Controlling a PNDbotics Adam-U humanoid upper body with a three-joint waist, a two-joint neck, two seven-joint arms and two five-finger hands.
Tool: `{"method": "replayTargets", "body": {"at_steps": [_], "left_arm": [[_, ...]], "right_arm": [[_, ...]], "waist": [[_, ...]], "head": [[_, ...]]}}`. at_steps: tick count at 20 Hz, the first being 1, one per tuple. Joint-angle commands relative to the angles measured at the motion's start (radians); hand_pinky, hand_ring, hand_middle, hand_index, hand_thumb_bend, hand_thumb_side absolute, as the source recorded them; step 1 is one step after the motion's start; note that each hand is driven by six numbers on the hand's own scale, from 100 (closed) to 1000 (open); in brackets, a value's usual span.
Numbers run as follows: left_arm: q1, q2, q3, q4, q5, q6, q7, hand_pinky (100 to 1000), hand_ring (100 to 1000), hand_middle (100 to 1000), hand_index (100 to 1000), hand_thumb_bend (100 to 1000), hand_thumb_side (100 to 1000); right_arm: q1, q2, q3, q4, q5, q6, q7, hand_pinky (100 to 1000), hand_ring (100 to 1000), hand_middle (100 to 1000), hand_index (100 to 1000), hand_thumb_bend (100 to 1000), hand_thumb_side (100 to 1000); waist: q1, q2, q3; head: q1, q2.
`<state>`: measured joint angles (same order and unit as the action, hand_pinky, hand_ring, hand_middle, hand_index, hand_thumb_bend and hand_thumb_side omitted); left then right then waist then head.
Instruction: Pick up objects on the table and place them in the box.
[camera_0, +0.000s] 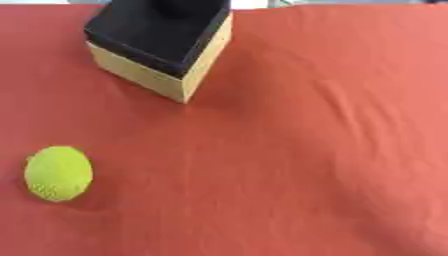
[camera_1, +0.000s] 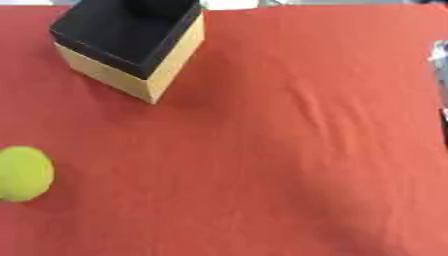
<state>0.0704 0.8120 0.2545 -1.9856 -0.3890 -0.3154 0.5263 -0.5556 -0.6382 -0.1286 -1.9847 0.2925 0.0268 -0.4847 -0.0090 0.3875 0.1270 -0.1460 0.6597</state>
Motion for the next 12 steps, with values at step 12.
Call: {"method": "replayTargets", "body": {"at_steps": [12], "left_arm": [[0.01, 0.028, 0.01, -0.014, -0.012, 0.001, -0.028, 768, 750, 776, 898, 218, 585]], "right_arm": [[-0.016, -0.04, -0.004, -0.015, 0.008, -0.001, 0.004, 755, 791, 611, 755, 100, 647]], "waist": [[0.0, -0.026, 0.004]], "head": [[0.001, 0.002]]}}
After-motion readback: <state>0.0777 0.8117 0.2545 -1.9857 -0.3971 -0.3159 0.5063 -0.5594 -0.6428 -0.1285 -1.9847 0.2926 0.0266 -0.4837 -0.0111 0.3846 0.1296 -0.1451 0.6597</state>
